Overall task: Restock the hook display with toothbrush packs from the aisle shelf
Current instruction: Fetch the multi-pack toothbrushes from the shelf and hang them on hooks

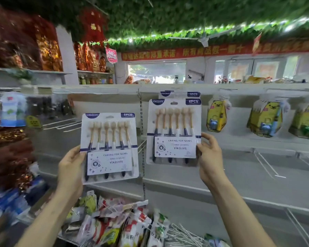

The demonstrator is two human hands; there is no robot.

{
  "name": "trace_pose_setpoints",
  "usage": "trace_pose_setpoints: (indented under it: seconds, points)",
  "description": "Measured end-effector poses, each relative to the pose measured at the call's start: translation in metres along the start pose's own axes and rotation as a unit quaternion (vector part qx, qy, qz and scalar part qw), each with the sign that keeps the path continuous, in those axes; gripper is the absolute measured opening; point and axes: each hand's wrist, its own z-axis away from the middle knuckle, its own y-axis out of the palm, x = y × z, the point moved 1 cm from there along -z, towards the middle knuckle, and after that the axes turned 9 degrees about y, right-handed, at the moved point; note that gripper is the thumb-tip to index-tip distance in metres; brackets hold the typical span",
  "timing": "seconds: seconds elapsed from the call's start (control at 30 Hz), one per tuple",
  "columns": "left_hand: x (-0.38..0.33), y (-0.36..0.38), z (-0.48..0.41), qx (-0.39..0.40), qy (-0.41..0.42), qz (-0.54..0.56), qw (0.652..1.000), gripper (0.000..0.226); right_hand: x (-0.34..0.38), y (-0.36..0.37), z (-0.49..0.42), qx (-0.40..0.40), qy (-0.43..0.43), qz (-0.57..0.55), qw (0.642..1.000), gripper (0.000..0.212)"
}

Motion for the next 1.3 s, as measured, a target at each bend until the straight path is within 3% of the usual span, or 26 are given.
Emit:
trace_pose_setpoints:
  seconds: [0.3, 0.8, 0.93, 1.3]
  points:
    - [0.014, -0.005, -0.026, 0.032, -0.018, 0.012, 0.999, 0.026, 0.02, 0.03, -0.023, -0.032, -0.007, -0.025, 0.999, 0.036]
    - [0.035, 0.012, -0.036, 0.055, -0.043, 0.029, 0.997, 0.022, 0.015, 0.044, -0.073, -0.091, 0.007, 0.052, 0.994, 0.043]
    - [0.042, 0.016, -0.04, 0.062, -0.058, 0.025, 0.996, 0.024, 0.006, 0.037, -0.095, -0.103, 0.02, 0.061, 0.993, 0.034]
    - [0.053, 0.044, -0.041, 0.109, -0.069, 0.035, 0.991, 0.023, -0.031, -0.007, -0.109, -0.188, 0.04, 0.187, 0.963, 0.026]
